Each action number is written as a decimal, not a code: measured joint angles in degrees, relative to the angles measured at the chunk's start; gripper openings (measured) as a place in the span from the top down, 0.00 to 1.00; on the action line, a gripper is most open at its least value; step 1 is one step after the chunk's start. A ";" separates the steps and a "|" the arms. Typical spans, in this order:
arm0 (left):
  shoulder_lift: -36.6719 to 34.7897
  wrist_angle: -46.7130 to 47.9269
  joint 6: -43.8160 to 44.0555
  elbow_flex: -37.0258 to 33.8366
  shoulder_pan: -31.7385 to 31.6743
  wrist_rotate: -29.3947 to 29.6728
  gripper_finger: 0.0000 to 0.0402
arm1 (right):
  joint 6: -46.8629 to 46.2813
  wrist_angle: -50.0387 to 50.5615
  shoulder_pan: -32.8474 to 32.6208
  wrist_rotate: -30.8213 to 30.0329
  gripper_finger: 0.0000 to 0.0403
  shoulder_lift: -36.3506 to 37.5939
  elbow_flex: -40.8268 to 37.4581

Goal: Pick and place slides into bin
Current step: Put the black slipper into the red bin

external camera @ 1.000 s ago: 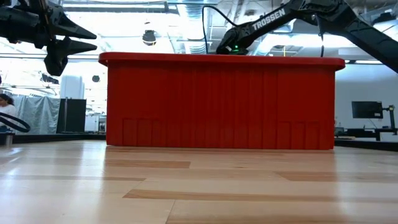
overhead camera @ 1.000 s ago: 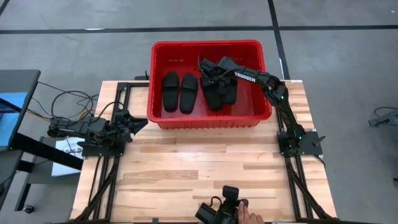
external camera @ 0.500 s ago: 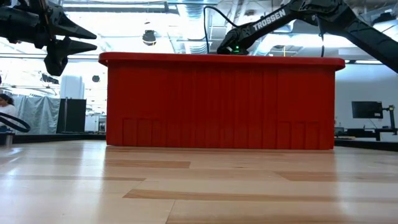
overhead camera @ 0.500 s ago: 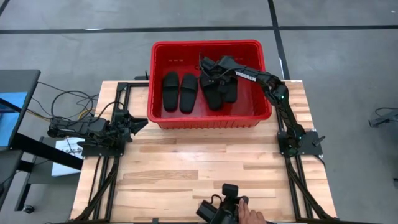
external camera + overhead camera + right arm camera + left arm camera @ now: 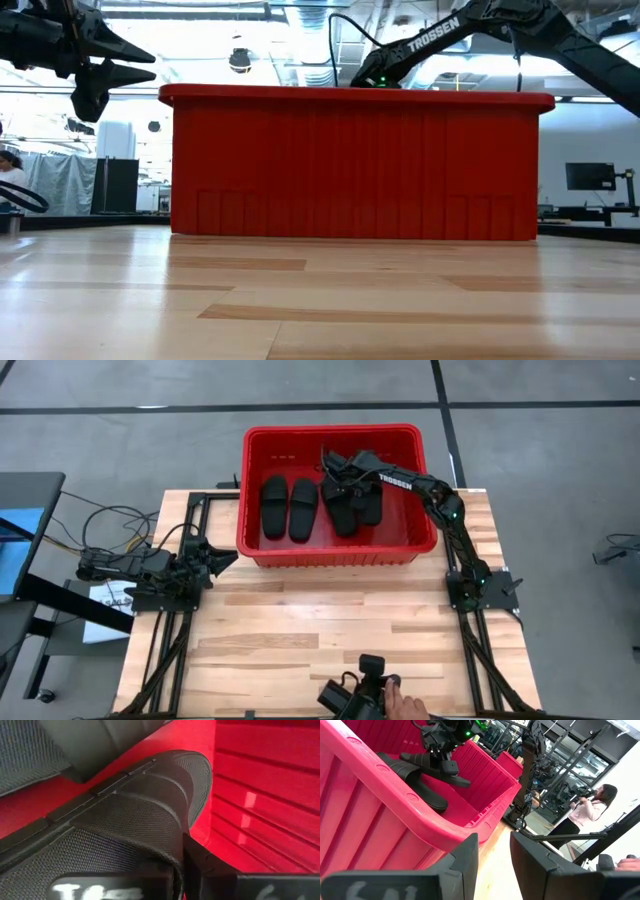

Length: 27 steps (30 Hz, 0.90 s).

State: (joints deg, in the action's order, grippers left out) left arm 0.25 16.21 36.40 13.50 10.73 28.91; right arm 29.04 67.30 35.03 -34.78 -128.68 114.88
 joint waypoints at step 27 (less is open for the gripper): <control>0.00 0.00 0.24 -0.02 -0.01 0.00 0.74 | 0.50 -5.39 0.26 -1.66 1.00 0.00 -4.71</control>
State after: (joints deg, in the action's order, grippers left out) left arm 0.25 16.21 36.64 13.48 10.73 28.91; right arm 29.53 61.92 35.29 -36.43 -128.68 110.17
